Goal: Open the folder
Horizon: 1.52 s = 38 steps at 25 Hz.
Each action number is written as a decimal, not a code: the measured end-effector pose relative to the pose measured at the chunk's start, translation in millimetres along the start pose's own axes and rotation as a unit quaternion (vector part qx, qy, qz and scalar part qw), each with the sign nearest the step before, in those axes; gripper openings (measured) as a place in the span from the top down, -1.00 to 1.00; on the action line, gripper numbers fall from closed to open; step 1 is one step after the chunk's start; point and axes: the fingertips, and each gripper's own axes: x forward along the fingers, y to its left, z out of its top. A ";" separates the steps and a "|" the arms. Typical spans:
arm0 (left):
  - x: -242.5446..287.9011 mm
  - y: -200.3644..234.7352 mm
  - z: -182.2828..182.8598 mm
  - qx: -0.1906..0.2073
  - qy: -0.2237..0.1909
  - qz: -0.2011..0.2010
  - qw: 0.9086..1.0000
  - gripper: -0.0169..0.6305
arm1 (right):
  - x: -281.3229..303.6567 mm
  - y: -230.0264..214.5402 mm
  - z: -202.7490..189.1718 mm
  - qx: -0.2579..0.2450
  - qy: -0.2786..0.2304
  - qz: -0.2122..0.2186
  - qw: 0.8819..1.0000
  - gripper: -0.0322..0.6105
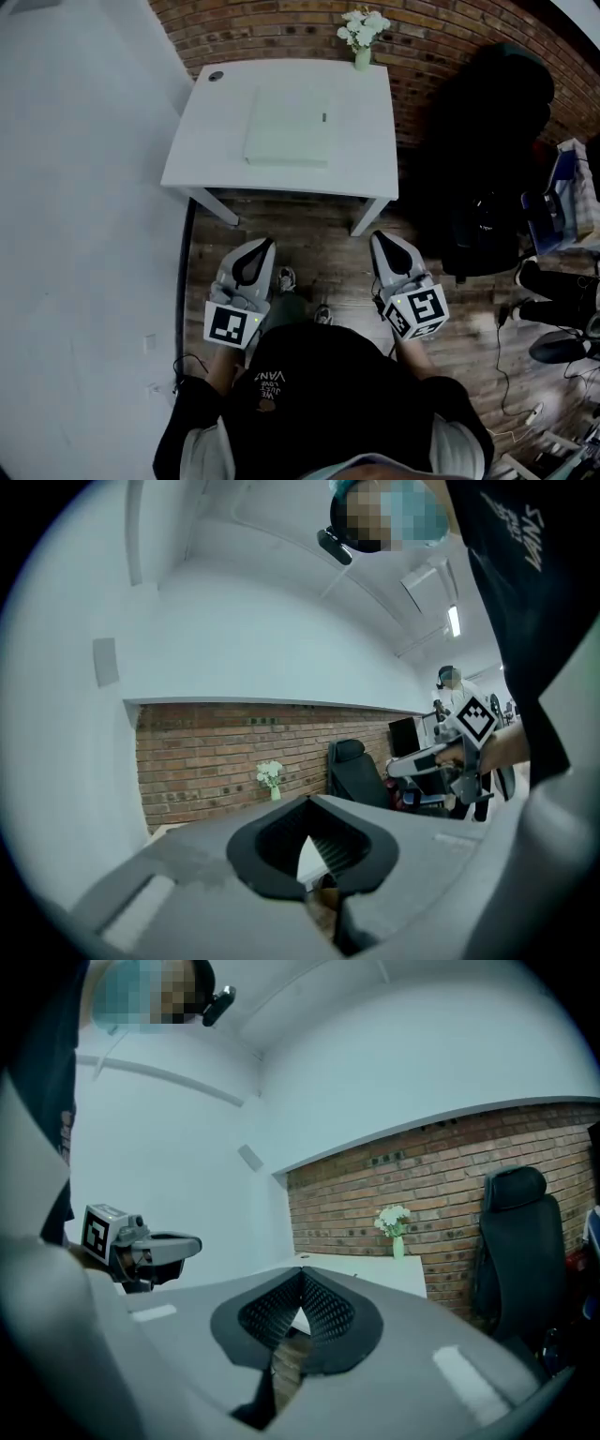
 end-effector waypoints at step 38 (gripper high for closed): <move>127.2 173.7 -18.3 0.008 -0.009 -0.125 0.992 0.95 | 189.1 -17.1 18.9 0.020 -0.006 -0.104 0.994 0.90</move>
